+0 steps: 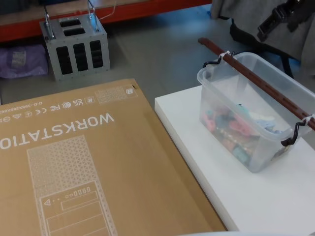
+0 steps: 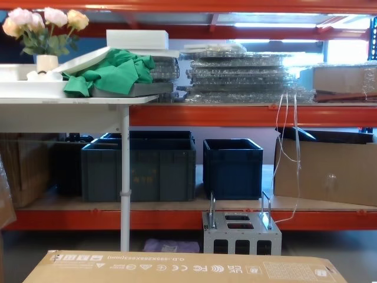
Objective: Use one hand to grasp the basket and place it at the designated location.
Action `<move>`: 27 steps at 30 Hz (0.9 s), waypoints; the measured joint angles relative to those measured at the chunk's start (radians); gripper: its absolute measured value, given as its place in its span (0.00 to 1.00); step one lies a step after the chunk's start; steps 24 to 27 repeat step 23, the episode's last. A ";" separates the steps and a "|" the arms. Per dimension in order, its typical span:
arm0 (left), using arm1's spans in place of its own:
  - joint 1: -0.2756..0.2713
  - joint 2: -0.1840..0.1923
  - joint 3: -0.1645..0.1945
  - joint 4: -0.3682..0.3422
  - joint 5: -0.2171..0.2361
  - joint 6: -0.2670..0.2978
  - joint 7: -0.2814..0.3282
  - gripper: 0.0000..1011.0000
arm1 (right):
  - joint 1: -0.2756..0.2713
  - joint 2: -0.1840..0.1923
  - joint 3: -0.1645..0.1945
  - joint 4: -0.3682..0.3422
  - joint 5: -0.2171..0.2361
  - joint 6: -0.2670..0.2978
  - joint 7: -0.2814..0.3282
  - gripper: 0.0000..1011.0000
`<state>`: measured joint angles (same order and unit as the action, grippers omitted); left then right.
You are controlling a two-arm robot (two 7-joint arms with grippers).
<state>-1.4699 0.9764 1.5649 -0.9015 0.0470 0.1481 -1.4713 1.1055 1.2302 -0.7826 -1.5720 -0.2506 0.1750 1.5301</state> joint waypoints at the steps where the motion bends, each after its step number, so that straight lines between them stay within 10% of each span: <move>1: 0.000 0.000 0.000 0.000 0.000 0.000 0.000 0.00 | 0.000 0.000 0.000 0.000 0.000 0.000 0.000 0.99; 27: 0.000 0.000 0.000 0.000 0.000 0.000 0.000 0.00 | 0.000 0.000 0.000 0.000 0.000 0.000 0.000 0.99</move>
